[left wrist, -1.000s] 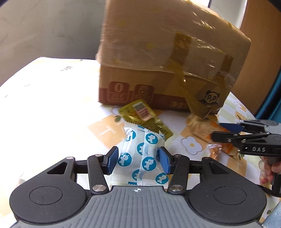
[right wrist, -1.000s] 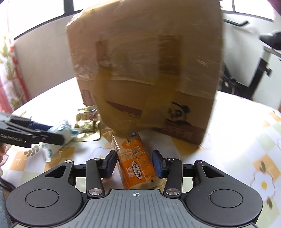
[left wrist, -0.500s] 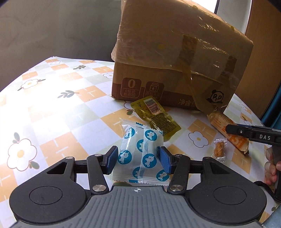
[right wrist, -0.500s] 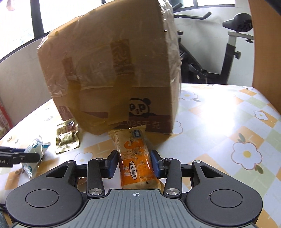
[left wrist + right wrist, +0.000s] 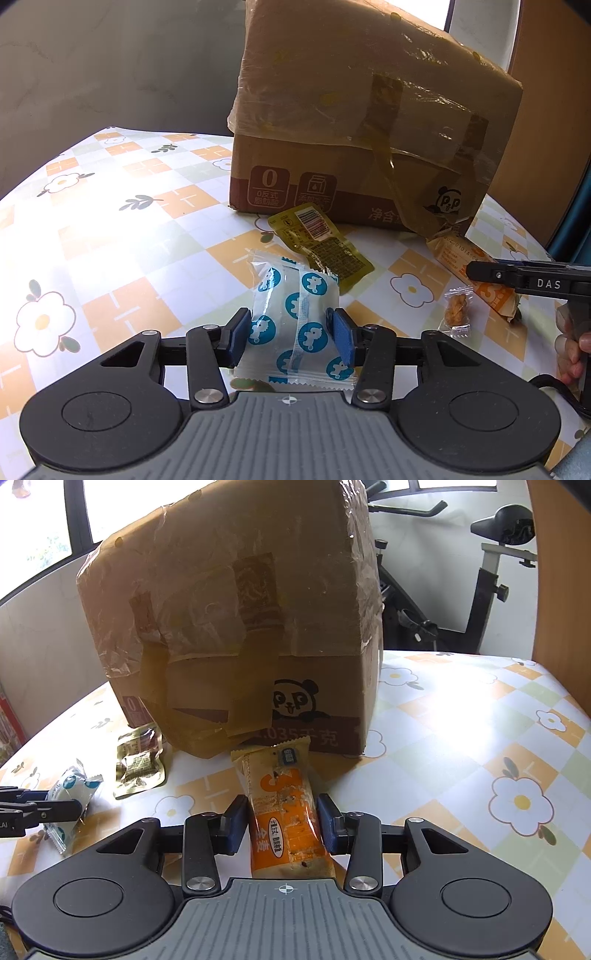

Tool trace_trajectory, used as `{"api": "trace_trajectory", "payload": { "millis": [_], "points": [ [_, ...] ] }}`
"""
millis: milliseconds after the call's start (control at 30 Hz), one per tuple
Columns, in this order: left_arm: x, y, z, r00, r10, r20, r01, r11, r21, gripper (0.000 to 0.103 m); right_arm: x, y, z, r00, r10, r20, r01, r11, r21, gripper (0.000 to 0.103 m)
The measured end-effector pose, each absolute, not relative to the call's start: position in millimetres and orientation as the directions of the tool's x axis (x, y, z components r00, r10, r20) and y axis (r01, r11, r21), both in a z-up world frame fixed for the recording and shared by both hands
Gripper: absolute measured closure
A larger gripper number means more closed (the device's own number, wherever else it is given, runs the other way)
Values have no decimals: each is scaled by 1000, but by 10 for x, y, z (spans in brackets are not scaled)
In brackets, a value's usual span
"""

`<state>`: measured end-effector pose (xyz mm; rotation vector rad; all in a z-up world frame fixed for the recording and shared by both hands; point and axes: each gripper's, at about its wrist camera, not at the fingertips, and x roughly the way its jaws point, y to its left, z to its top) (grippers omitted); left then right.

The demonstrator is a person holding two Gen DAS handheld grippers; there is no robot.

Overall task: Organize snacks
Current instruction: 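Lift the blue-and-white packet and bread bar and carry both toward the box, then open left tool to drop blue-and-white packet in box while right tool holds bread bar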

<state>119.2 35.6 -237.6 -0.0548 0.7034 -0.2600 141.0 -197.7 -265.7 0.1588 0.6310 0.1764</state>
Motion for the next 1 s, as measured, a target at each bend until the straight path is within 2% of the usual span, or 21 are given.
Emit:
{"api": "trace_trajectory", "payload": {
  "millis": [333, 633, 767, 900, 1000],
  "points": [
    [1209, 406, -2336, 734, -258, -628, 213, 966, -147, 57, 1394, -1984, -2656, 796, 222, -563, -117, 969, 217, 68],
    [1191, 680, -2083, 790, -227, -569, 161, 973, -166, 57, 1115, -2222, -2558, 810, 185, -556, -37, 963, 266, 70],
    [1217, 747, -1897, 817, -217, -534, 168, 976, -139, 57, 921, -2482, -2391, 848, 121, -516, 49, 951, 304, 70],
    [1223, 786, -1600, 854, -231, -467, 186, 972, -140, 57, 781, -2691, -2039, 907, 74, -415, 81, 935, 345, 70],
    [1250, 759, -1296, 882, -251, -399, 220, 968, -121, 57, 803, -2733, -1681, 937, 56, -346, 61, 946, 317, 70]
  ]
}}
